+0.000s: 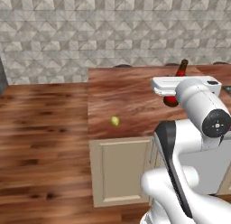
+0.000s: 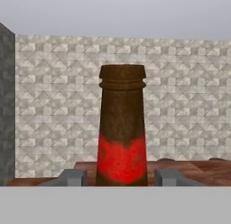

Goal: Open the cabinet directly in front. Then move the beer and the mug to the dining counter with the jar on it.

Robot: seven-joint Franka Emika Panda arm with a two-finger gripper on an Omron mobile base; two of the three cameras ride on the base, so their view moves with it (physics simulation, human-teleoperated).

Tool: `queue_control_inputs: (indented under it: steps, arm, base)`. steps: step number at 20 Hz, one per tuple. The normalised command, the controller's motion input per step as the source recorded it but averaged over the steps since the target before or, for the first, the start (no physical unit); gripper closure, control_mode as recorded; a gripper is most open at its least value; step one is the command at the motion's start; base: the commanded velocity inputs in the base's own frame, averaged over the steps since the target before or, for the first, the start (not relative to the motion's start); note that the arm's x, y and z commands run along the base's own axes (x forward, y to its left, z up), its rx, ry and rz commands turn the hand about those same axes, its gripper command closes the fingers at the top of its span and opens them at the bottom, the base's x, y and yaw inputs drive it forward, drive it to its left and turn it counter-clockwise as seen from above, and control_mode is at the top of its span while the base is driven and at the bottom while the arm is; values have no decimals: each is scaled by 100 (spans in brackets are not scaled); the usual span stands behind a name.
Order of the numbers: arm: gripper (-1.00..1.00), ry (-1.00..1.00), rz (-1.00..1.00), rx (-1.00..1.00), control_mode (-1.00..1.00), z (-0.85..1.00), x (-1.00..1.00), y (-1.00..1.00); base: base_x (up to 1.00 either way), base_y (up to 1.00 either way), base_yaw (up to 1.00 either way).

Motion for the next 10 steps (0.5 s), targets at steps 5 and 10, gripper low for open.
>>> queue_control_inputs:
  steps: [5,10]
  arm:
    - [100,0,0,0,100,0,0,0]
    - [100,0,0,0,100,0,0,0]
  base:
    - [0,100,-3]
    - [5,100,-2]
